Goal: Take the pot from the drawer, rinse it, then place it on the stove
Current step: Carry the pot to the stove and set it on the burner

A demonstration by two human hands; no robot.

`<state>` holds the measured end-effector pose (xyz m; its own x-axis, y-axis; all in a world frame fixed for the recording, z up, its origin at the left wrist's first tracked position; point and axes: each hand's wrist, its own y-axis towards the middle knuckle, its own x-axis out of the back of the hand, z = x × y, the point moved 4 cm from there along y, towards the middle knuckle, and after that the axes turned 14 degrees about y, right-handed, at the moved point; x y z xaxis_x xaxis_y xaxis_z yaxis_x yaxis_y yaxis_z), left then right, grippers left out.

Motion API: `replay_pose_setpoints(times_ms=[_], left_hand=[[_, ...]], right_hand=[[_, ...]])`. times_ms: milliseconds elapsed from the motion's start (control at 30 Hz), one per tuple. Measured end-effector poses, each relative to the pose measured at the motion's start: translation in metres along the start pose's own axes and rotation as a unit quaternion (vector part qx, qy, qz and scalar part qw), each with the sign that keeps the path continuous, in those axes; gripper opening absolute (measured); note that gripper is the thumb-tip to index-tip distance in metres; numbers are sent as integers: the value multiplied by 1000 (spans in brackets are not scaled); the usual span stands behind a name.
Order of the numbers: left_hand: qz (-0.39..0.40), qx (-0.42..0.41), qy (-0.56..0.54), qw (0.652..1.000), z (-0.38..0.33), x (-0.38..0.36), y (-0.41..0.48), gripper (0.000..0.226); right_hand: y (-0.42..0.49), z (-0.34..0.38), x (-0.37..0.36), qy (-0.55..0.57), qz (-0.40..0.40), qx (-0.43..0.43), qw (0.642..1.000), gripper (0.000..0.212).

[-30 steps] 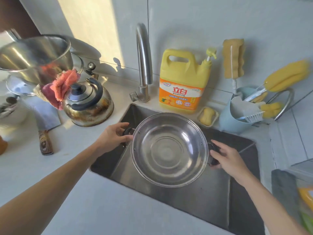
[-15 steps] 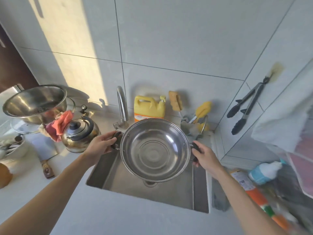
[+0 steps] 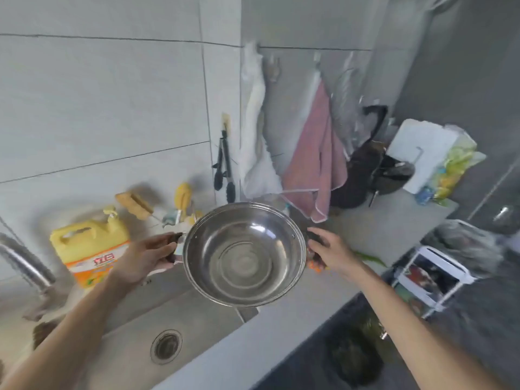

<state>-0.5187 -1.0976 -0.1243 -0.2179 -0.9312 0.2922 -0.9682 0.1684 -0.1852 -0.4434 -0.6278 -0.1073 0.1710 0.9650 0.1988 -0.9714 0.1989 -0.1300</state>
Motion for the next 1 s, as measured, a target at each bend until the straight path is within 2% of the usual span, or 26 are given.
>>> replay_pose_setpoints(times_ms=[233,367,500,600,733,833,1000], left_hand=[[171,-23,-8,985,-100,-228,52,29],[283,-69,-22,956,-170,-387,33,24],[351,-85,-4,933,-227,-550,8,27],[405,-99,20,909,-253,-668,-27,29],[466,-130,69,872,-276,-805,-92,37],[511,-152,88,841,-288,-890,-148,34],[575,-179,120,789,-298,-1021,-216,41]], right_hand=[[-143,-17,201,9,-208,-25,978,36],[-239,-54,305,53,-343,-52,936,37],[-344,-81,393,74,-447,-51,890,28],[-421,-97,447,81,-513,-56,853,15],[-519,-121,504,52,-587,-97,802,23],[-583,-141,535,38,-632,-121,765,23],[-664,-180,573,68,-699,-130,700,22]])
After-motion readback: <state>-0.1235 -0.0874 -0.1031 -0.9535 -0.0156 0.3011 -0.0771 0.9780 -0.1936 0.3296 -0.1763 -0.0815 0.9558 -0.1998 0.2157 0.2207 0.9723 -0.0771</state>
